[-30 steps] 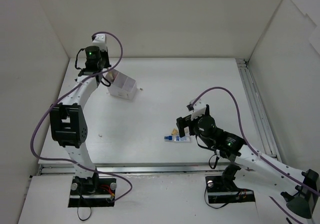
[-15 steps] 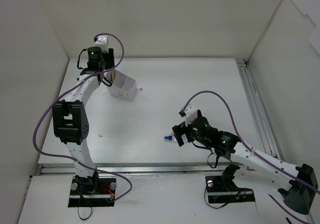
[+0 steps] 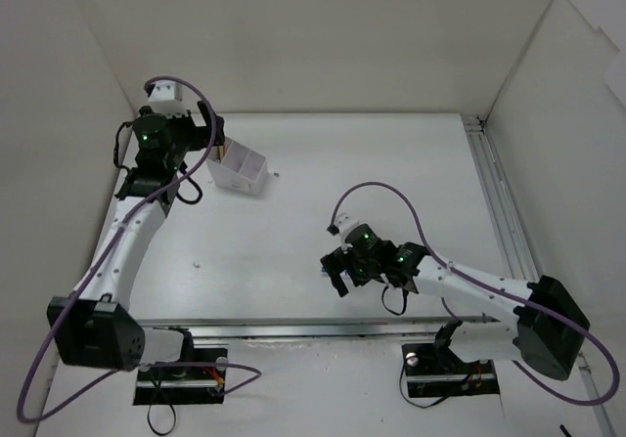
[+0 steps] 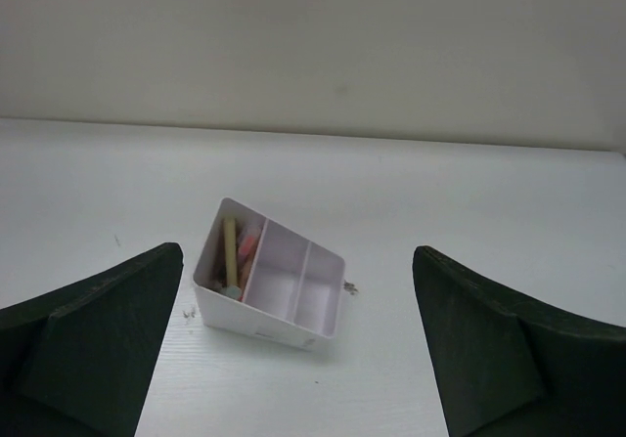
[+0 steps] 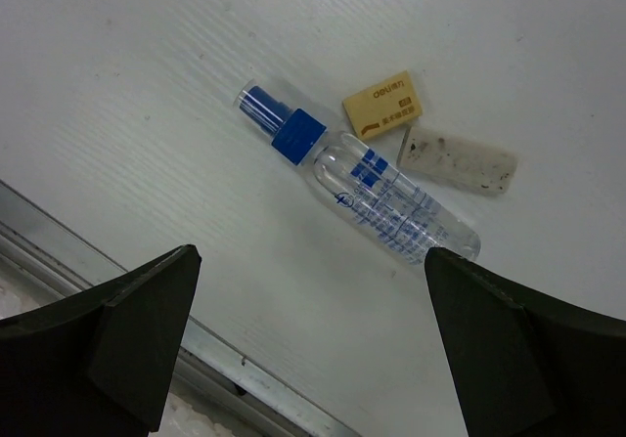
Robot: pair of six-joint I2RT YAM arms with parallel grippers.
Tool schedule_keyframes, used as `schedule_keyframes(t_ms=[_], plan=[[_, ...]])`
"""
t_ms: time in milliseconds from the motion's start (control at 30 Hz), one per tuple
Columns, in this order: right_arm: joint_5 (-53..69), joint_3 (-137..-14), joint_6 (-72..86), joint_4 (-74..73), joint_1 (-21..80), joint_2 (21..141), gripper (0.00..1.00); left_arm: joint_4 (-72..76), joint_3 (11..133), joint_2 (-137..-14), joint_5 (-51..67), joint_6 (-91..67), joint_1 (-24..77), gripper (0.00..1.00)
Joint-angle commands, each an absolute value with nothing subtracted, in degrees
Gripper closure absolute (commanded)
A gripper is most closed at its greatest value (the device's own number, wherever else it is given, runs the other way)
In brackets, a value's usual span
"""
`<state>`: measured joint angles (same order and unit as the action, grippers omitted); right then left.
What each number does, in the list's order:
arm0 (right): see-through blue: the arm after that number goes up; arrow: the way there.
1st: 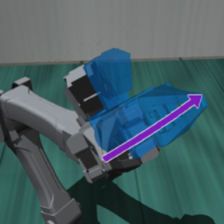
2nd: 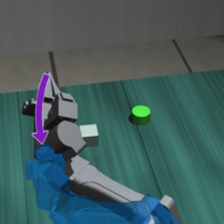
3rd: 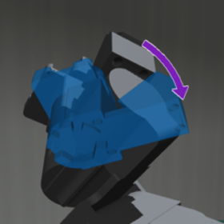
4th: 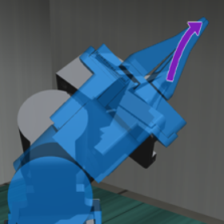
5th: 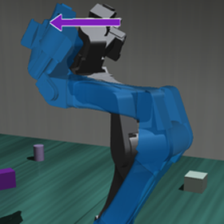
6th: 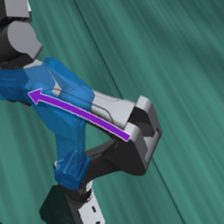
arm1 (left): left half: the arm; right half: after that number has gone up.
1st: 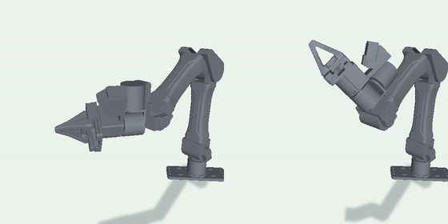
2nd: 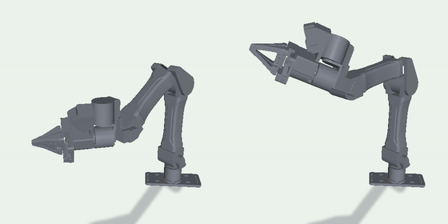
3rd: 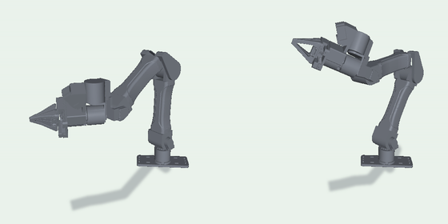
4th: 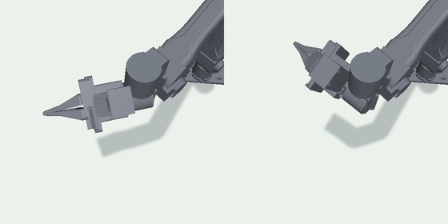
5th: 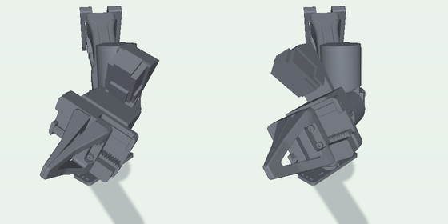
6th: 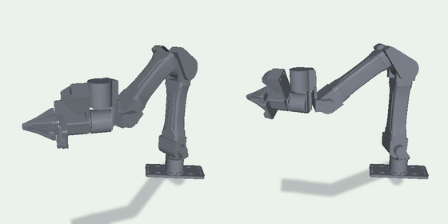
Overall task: Sort the stationery into containers
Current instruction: Pick up the stationery from the center of the board.
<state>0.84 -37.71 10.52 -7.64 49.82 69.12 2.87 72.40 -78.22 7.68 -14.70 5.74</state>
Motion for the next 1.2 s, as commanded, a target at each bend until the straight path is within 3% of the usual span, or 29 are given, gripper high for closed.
schedule_keyframes(t_ms=[0,233,367,567,833,967,1067,1167], plan=[[-1.9,-42.4,12.0,-9.2,49.5,72.1,0.02,2.8,68.0,-69.2,9.7,-18.7,8.3,0.0],[-6.2,-49.8,4.9,-15.5,48.8,77.3,0.02,-1.9,55.3,-51.7,9.1,-21.1,10.0,0.0],[-0.4,-53.0,-4.2,-18.7,48.9,81.6,0.02,-2.8,50.9,-45.9,7.7,-21.4,10.5,0.0],[5.1,-55.5,-9.4,-20.8,48.8,89.6,0.02,-5.4,51.4,-43.0,5.9,-20.9,10.5,0.0],[1.4,-59.5,-9.6,-23.6,48.4,99.5,0.08,-5.3,52.1,-44.6,5.0,-20.8,10.5,0.0],[0.2,-59.3,-8.9,-23.6,48.3,98.9,0.17,-4.8,52.6,-45.5,5.1,-21.1,10.5,0.0],[-1.6,-58.9,-7.9,-23.6,48.3,97.0,0.28,-4.8,53.0,-46.1,5.5,-21.3,10.5,0.0],[-2.3,-58.4,-7.0,-23.6,48.4,94.1,0.58,-4.2,53.0,-46.6,6.5,-21.4,10.5,0.0]])
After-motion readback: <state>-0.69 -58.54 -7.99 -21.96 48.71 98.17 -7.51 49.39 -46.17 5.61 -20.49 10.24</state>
